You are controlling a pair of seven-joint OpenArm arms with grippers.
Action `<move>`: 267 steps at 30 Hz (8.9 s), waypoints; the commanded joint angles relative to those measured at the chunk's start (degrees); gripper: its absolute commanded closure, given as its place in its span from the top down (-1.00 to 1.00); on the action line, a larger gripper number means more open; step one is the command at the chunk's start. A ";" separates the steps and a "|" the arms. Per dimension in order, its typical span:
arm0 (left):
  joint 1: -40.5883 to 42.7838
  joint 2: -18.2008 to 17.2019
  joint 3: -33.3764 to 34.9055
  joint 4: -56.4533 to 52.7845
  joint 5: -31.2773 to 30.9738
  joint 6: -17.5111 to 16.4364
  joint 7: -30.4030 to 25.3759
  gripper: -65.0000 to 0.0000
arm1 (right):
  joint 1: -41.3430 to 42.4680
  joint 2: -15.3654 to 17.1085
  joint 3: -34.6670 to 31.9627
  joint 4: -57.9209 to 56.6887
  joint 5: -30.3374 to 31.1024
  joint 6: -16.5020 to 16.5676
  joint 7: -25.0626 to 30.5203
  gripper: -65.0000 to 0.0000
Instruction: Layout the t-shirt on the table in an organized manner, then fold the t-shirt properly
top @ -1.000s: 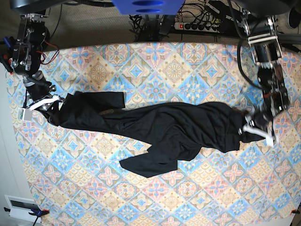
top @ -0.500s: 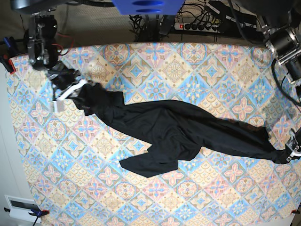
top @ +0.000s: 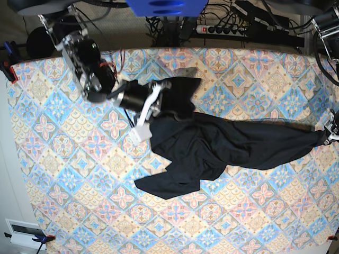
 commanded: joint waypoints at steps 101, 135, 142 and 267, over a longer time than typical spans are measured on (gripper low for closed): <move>-12.92 27.24 33.71 9.91 27.54 -12.22 0.77 -0.31 | -11.88 -1.70 17.58 -0.57 -26.23 0.25 -1.88 -0.28; 14.68 11.16 18.41 29.34 5.48 -12.66 -8.55 -1.00 | -3.62 -1.88 13.01 -10.41 -26.49 0.25 -1.88 -0.28; 26.90 10.01 3.82 30.31 1.70 -12.75 -8.55 -1.00 | 3.94 -3.37 9.41 -18.33 -26.49 0.25 -1.88 -0.27; 26.99 12.83 1.79 22.92 8.03 -12.66 -6.27 -1.00 | 12.03 -19.90 -9.93 -34.59 -40.74 0.52 4.89 -0.54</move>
